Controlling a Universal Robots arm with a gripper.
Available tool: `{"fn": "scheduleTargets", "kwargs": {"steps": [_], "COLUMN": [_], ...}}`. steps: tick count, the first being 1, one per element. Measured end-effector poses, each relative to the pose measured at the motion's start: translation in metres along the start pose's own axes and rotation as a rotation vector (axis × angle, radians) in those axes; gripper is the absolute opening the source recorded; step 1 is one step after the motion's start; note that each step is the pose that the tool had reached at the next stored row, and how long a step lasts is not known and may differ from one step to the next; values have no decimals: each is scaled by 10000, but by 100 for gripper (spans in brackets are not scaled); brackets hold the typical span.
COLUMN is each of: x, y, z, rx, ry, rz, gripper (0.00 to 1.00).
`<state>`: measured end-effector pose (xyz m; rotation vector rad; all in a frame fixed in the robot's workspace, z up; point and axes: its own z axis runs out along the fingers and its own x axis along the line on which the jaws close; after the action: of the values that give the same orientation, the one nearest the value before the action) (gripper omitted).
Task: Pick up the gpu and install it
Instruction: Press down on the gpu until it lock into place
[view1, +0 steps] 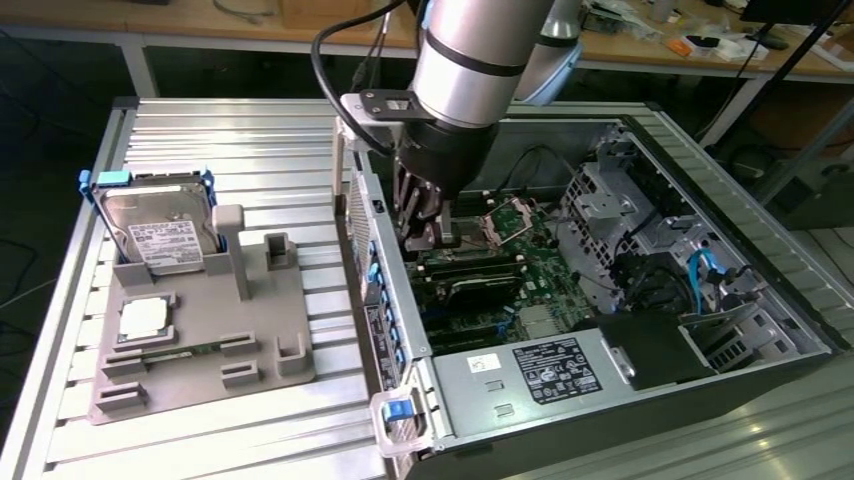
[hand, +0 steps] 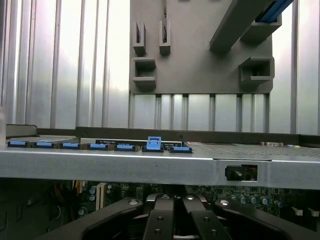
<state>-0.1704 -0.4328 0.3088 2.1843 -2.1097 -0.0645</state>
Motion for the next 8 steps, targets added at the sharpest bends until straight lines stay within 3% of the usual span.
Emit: {"fn": "scheduleTargets", "kwargs": {"steps": [5,8], "x": [-10,-9], "y": [-16,-40], "z": [-2,-7], "rx": [-23,-151], "ry": [-1,-9], "rz": [2,30], "gripper": [11,11]}}
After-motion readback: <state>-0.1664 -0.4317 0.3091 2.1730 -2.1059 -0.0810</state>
